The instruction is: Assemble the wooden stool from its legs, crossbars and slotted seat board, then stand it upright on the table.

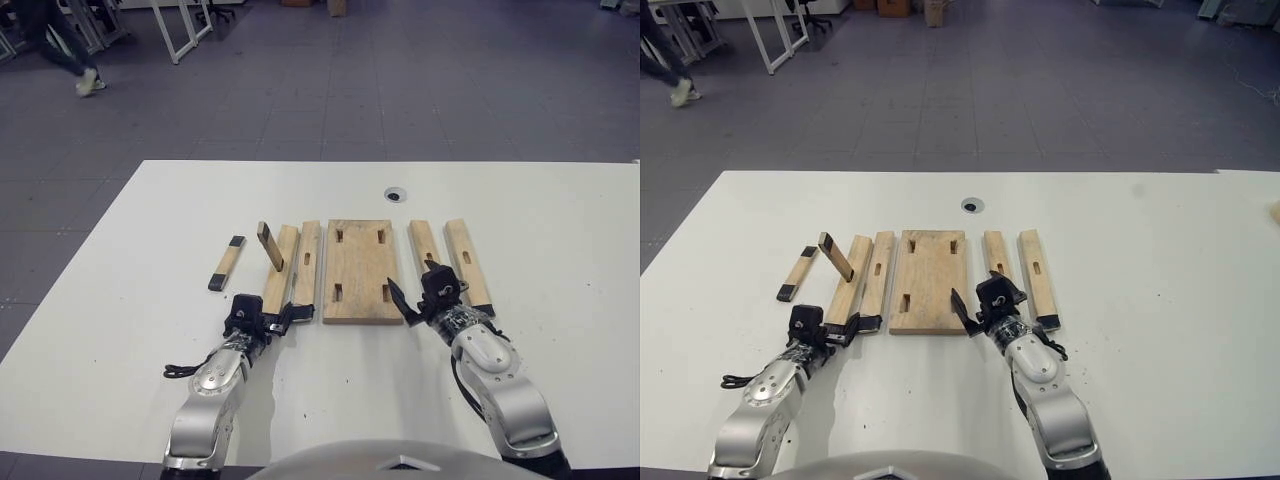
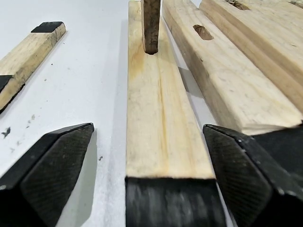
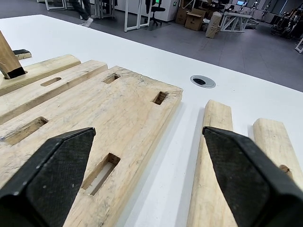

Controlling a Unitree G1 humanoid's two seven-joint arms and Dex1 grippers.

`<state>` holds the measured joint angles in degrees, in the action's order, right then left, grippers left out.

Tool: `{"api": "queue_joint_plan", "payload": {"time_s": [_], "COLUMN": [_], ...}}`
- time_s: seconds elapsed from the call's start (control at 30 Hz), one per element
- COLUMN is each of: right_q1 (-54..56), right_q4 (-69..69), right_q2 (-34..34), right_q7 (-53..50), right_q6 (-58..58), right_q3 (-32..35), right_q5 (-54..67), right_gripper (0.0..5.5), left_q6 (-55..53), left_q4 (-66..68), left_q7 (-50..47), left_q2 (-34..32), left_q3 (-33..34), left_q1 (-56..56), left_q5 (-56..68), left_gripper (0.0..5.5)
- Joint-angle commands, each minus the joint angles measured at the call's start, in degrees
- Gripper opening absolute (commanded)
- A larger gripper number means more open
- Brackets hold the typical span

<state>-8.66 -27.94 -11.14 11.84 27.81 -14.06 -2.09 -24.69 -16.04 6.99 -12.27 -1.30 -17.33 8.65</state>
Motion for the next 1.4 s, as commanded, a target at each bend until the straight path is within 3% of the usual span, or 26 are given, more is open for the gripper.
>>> {"api": "queue_joint_plan", "payload": {"time_s": [0.03,0.4,0.53,0.63,0.73,0.83,0.97,1.13,1.4], "right_q1": [2.9,6.4,9.7,15.9,21.8,29.1,36.9,39.0,38.7], "right_q4": [-0.2,-0.4,4.0,8.2,10.3,13.0,18.9,19.9,19.0], "right_q2": [-0.2,0.1,-1.1,-0.6,1.0,2.9,1.3,2.5,2.9], "right_q7": [0.5,0.3,1.2,3.4,9.7,16.2,17.7,12.1,5.5], "right_q6": [1.7,5.8,6.0,8.8,17.2,33.1,43.7,47.0,44.1], "right_q3": [2.5,5.3,10.3,17.1,21.4,28.7,36.2,36.4,32.6], "right_q5": [1.0,2.6,4.5,11.4,24.3,46.3,65.1,76.8,85.3], "right_gripper": [4.17,4.17,4.17,4.17,4.7,5.33,5.35,5.35,5.35], "left_q6": [-3.3,-0.8,4.3,1.6,-7.1,-15.9,-24.4,-31.9,-32.5], "left_q4": [2.5,9.0,1.1,-6.3,-5.3,-0.7,2.7,1.0,0.2], "left_q7": [-0.2,-0.9,2.6,4.7,9.0,15.1,19.9,20.0,19.3], "left_q2": [0.4,2.2,4.3,1.1,0.5,0.0,-1.7,-2.2,-1.8], "left_q3": [-1.4,0.3,6.3,11.8,15.4,17.1,17.3,14.7,10.9], "left_q1": [-2.9,-2.9,2.6,12.8,23.7,29.6,32.6,30.8,27.5], "left_q5": [-1.5,-1.5,7.3,15.5,31.8,47.9,60.7,71.8,73.4], "left_gripper": [3.81,2.06,2.05,2.05,2.05,2.05,2.05,2.05,2.05]}}
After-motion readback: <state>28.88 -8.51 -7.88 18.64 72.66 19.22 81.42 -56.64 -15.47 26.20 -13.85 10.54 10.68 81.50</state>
